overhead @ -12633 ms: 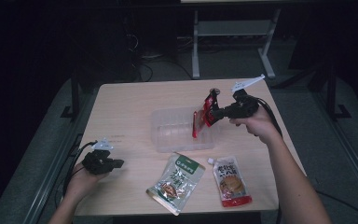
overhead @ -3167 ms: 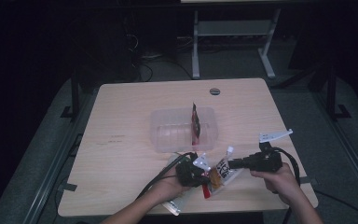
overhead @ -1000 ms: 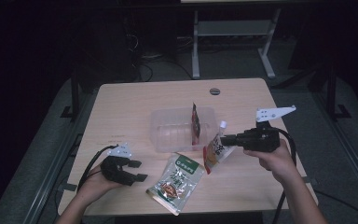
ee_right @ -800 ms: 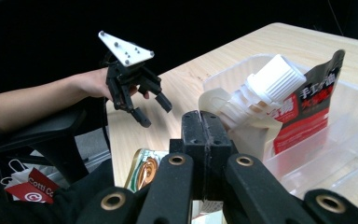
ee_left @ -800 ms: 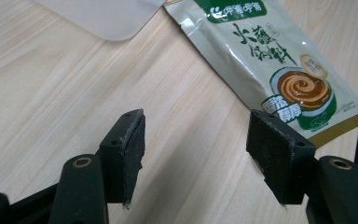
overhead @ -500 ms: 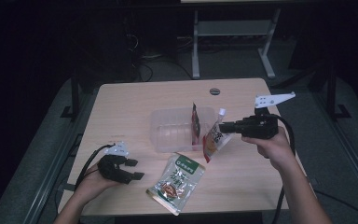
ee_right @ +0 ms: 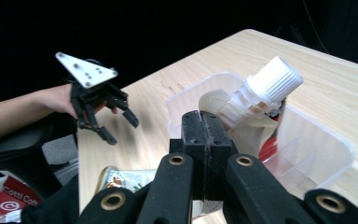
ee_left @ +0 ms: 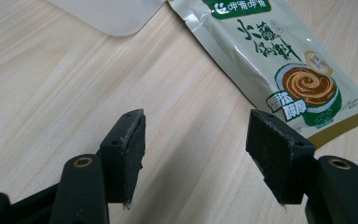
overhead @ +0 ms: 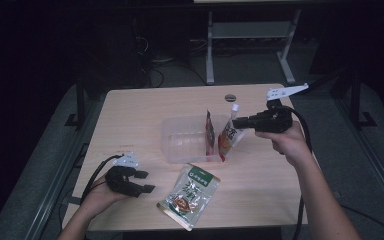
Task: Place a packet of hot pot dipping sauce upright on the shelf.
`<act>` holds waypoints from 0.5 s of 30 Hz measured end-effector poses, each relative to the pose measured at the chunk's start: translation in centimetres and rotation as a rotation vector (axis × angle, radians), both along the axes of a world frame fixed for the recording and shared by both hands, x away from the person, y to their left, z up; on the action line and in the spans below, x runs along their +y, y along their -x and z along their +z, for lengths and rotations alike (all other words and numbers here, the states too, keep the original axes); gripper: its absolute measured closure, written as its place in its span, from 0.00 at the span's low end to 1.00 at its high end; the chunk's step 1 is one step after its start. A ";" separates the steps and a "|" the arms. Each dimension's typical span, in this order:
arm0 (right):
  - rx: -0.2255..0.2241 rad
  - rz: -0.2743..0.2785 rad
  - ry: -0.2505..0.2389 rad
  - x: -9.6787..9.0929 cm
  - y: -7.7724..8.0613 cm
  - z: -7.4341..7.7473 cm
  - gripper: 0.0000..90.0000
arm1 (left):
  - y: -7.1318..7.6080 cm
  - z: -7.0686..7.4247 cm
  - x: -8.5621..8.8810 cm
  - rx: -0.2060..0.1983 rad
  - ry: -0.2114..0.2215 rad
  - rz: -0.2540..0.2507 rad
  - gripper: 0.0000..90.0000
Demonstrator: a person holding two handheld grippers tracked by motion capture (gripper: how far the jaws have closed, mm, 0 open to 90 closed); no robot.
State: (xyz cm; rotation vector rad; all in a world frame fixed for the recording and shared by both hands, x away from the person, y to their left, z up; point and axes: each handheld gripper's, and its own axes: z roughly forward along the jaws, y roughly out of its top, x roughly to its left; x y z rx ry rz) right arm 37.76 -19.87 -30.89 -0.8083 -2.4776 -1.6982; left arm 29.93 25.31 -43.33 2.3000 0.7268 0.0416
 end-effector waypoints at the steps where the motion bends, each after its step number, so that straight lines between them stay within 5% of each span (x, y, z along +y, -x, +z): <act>1: 0.004 -0.003 0.005 0.1 -0.2 0.0 1.00 | 0.0 0.0 0.0 0.000 0.000 0.001 0.41; 15: 0.013 -0.016 0.005 0.7 -2.8 -0.4 1.00 | 0.7 -0.1 0.6 0.001 -0.002 0.018 0.42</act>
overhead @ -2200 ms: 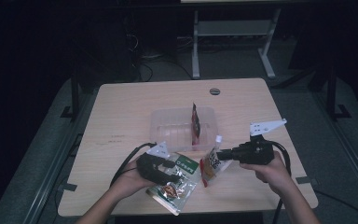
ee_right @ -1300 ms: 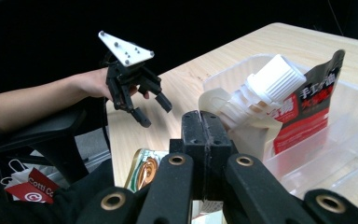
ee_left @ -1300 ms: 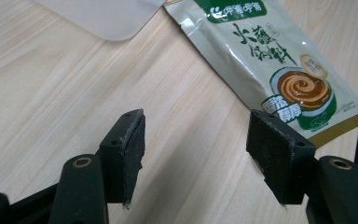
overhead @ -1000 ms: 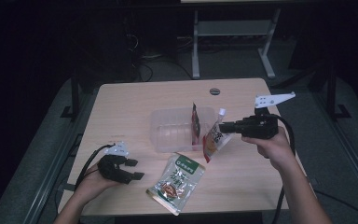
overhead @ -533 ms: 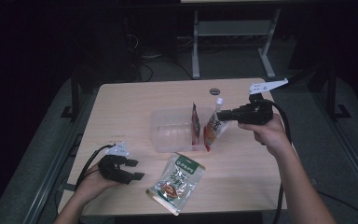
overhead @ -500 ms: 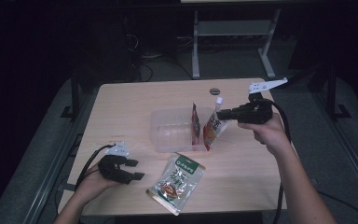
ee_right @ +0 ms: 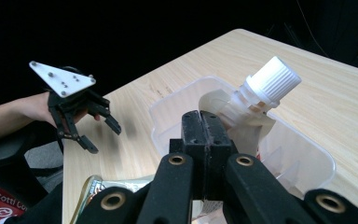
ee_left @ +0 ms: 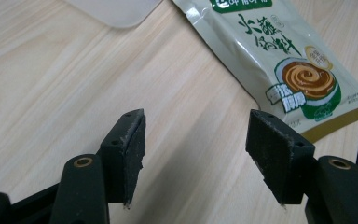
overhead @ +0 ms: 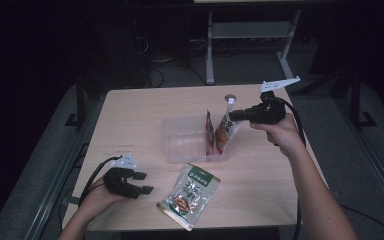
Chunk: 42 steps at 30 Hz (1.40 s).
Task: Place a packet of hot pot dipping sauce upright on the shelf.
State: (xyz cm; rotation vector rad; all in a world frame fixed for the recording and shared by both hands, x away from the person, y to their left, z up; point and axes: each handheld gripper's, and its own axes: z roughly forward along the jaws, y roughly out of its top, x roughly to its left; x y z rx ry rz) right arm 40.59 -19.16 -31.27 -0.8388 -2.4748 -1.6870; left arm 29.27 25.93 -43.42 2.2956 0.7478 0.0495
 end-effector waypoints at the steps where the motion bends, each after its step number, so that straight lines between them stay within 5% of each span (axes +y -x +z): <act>1: 0.003 -0.003 0.007 0.1 -0.2 -0.1 1.00 | 0.2 0.0 0.1 0.003 0.002 0.009 0.41; 14: 0.013 -0.019 0.039 1.0 -2.6 -1.2 1.00 | 2.1 -0.2 2.0 0.005 0.005 0.072 0.42; 42: 0.050 -0.042 0.097 3.2 -3.2 -4.8 1.00 | 1.7 -0.2 1.3 0.011 -0.003 0.034 0.42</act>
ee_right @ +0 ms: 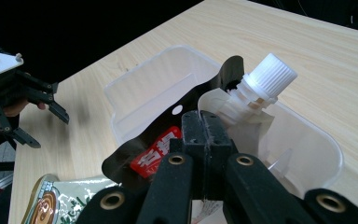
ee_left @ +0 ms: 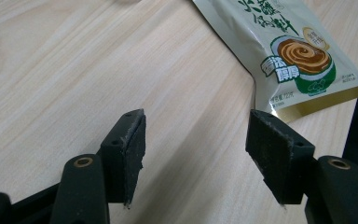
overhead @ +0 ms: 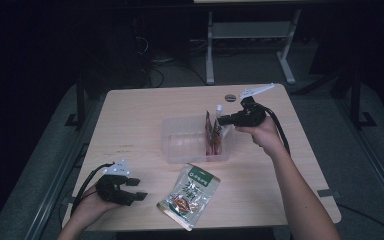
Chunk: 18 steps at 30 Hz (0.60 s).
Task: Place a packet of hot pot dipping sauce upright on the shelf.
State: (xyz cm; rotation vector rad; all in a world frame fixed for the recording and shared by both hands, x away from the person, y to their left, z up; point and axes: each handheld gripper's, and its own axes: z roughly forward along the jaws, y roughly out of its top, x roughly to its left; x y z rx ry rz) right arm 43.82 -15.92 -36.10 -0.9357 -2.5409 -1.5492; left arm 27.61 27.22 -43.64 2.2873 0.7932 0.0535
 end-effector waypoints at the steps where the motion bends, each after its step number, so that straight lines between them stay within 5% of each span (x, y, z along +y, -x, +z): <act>1: -0.001 0.001 0.001 0.0 0.0 0.0 1.00 | -0.1 0.0 0.0 -0.001 -0.005 -0.007 0.42; 7: -0.004 0.005 -0.004 0.1 0.3 0.1 0.95 | -0.4 0.0 -0.3 -0.001 -0.002 -0.013 0.42; 18: -0.037 -0.016 -0.015 -0.4 1.7 0.8 0.44 | -0.8 0.1 -0.9 -0.004 0.000 -0.031 0.42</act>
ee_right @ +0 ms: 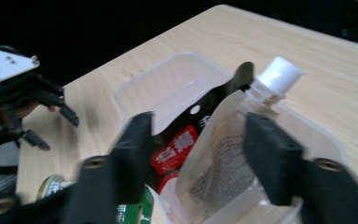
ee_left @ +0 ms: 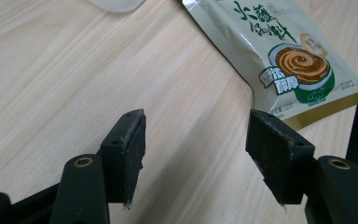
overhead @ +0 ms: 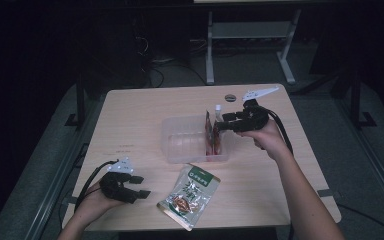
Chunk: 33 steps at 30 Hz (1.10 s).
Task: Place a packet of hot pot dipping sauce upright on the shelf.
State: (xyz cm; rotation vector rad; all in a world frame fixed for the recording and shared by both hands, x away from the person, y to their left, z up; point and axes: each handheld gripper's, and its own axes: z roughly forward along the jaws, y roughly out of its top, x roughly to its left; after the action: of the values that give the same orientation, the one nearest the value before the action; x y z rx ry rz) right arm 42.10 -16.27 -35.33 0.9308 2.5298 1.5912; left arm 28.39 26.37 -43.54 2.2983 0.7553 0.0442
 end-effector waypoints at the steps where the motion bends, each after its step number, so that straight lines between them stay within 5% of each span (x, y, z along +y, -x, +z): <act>1: -0.004 -0.011 0.006 -0.2 0.2 0.1 0.42 | -0.1 0.0 -0.1 0.000 0.000 -0.003 0.42; 8: -0.022 -0.042 0.034 -1.1 1.8 0.3 0.20 | -0.5 0.1 -0.5 -0.002 0.002 -0.012 0.40; 20: -0.048 -0.051 0.123 -2.1 6.8 -1.8 0.18 | -0.8 0.1 -1.5 -0.009 0.004 -0.031 0.38; 33: -0.048 -0.084 0.142 -4.1 10.6 -3.7 0.17 | -0.5 0.3 -2.0 -0.007 0.014 -0.045 0.40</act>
State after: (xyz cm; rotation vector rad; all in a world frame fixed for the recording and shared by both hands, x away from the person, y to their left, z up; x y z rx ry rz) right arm 31.49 -20.42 -39.00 0.9570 2.4972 1.3747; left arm 28.87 24.34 -43.23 2.3000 0.6975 0.0264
